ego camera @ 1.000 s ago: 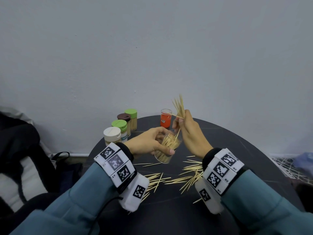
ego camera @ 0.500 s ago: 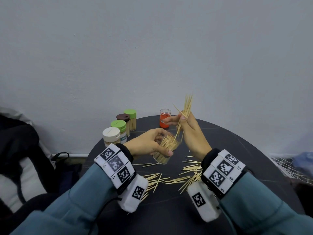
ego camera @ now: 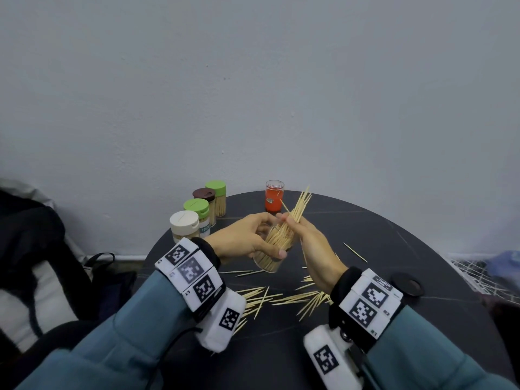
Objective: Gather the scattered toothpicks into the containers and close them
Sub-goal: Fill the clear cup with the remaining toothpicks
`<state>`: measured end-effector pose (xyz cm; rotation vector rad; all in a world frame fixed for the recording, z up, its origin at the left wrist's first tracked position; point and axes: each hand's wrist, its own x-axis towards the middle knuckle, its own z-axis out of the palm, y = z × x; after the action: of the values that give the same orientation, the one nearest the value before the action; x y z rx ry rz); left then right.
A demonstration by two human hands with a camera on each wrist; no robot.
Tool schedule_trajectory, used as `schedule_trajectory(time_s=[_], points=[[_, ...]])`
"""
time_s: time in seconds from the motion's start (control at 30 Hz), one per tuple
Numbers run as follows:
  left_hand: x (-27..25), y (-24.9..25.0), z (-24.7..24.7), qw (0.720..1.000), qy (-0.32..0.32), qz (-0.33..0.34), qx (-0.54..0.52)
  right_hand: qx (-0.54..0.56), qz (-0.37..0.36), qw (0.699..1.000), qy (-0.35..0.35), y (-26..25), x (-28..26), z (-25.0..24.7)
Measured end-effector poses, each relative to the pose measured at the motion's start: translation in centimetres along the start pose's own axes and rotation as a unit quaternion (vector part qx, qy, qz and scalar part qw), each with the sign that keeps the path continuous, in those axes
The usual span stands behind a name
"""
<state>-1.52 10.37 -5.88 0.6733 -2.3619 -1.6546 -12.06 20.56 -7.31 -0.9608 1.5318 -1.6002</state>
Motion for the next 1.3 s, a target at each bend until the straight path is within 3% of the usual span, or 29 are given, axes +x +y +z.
schedule_trajectory(time_s=[0.53,0.8,1.03,1.3], points=[[0.1,0.1,0.4,0.999,-0.019,-0.006,0.034,-0.067,-0.069,0.995,0.033,-0.2,0.2,-0.9],[-0.1,0.2,0.5,1.0,-0.019,0.009,0.023,-0.069,-0.036,0.996,-0.032,-0.3,0.0,-1.0],[0.0,0.2,0.4,0.999,-0.023,-0.001,0.031,-0.078,-0.078,0.994,-0.016,-0.9,0.8,-1.5],[-0.2,0.2,0.3,1.0,-0.015,-0.003,0.02,-0.074,-0.13,0.987,-0.052,-0.2,0.8,-2.0]])
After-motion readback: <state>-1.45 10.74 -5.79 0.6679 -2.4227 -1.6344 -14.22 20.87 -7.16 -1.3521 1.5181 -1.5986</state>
